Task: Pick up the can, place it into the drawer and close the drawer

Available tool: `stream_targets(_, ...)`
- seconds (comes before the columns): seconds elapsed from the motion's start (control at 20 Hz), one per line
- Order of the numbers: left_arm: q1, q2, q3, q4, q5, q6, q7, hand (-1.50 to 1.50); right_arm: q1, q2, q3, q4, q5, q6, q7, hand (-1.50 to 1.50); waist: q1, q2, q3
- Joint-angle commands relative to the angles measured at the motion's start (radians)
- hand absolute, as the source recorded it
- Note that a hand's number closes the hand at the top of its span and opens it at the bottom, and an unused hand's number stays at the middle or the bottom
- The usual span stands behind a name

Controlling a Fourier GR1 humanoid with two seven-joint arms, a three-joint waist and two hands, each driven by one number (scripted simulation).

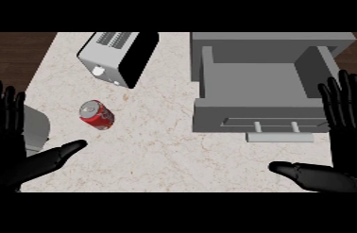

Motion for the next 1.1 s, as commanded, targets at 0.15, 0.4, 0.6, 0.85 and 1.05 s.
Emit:
stream_targets(0.15, 0.034, -0.038, -0.001, -0.082, -0.097, 0.154, 0.229, -1.5, 0.052, 0.003, -0.015, -0.007, 0.001, -0.015, 0.09, -1.5, -0.003, -0.005, 0.0)
stream_targets(0.4, 0.017, -0.039, -0.04, -0.046, -0.108, 0.174, 0.21, -1.5, 0.089, 0.027, -0.012, 0.019, 0.02, 0.001, 0.022, -1.5, -0.003, -0.004, 0.0)
stream_targets(0.6, -0.075, -0.01, -0.002, -0.054, -0.126, 0.168, 0.32, -1.5, -0.015, -0.006, -0.066, 0.017, -0.024, 0.0, 0.115, -1.5, -0.002, -0.004, 0.0)
stream_targets(0.85, -0.117, -0.005, 0.025, 0.139, -0.081, 0.161, 0.19, -1.5, 0.104, 0.026, -0.041, -0.062, -0.01, 0.016, 0.071, -1.5, -0.007, -0.004, 0.0)
stream_targets(1.05, -0.093, -0.038, -0.028, 0.237, -0.09, 0.218, 0.101, -1.5, 0.05, 0.026, -0.072, -0.018, -0.036, 0.014, 0.073, -1.5, -0.005, -0.003, 0.0)
